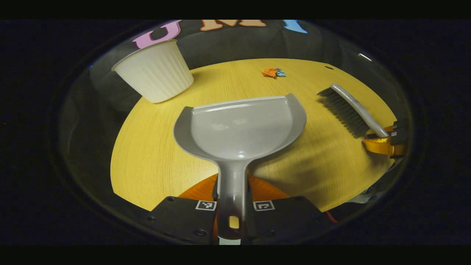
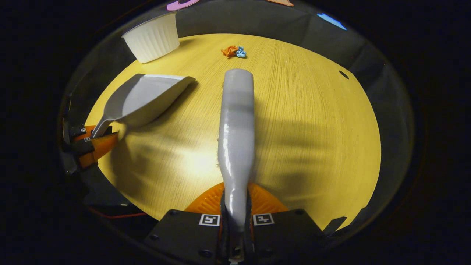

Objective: Pick up the small broom and dustpan from the desktop, sweep the trash into the dustpan with the broom, and then empty the trash into the garbage bin.

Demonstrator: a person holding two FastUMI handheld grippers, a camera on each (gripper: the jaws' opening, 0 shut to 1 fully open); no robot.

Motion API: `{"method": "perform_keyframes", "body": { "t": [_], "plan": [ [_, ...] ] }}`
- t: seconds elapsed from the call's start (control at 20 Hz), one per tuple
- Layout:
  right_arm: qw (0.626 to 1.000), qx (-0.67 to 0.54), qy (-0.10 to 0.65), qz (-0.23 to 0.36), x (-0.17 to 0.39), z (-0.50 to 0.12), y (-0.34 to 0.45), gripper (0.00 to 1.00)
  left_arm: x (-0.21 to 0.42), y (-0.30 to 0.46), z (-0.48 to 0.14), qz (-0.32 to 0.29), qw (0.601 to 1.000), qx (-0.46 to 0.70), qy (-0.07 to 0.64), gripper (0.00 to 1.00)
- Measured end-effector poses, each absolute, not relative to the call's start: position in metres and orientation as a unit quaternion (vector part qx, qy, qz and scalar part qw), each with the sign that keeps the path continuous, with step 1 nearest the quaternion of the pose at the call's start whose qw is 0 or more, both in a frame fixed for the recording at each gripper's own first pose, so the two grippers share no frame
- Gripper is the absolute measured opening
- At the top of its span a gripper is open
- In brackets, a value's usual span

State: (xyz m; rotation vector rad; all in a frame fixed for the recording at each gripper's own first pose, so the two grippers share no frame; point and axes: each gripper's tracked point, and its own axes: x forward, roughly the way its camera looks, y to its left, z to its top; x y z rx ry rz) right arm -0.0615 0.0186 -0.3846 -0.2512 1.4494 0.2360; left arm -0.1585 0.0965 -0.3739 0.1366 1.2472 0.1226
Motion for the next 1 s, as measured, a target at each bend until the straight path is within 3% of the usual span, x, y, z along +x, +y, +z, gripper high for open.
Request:
{"method": "perform_keyframes", "body": {
  "t": [0.15, 0.45, 0.55, 0.65, 1.0],
  "plan": [
    [0.746, -0.111, 0.649, 0.104, -0.037, -0.37, 0.009, 0.18, -0.139, 0.095, -0.36, 0.017, 0.82, 0.06, 0.569, 0.22],
    [0.777, -0.14, 0.609, 0.083, 0.066, -0.344, -0.005, 0.18, -0.093, 0.115, -0.346, -0.029, 0.817, 0.134, 0.56, 0.21],
    [0.774, -0.16, 0.607, 0.081, 0.092, -0.337, -0.011, 0.14, -0.077, 0.121, -0.357, -0.036, 0.811, 0.149, 0.564, 0.22],
    [0.772, -0.181, 0.605, 0.072, 0.12, -0.337, -0.014, 0.17, -0.063, 0.122, -0.368, -0.046, 0.807, 0.156, 0.567, 0.21],
    [0.722, -0.239, 0.642, 0.095, 0.169, -0.372, 0.005, 0.17, -0.055, 0.127, -0.384, -0.087, 0.787, 0.174, 0.586, 0.23]
  ]
}}
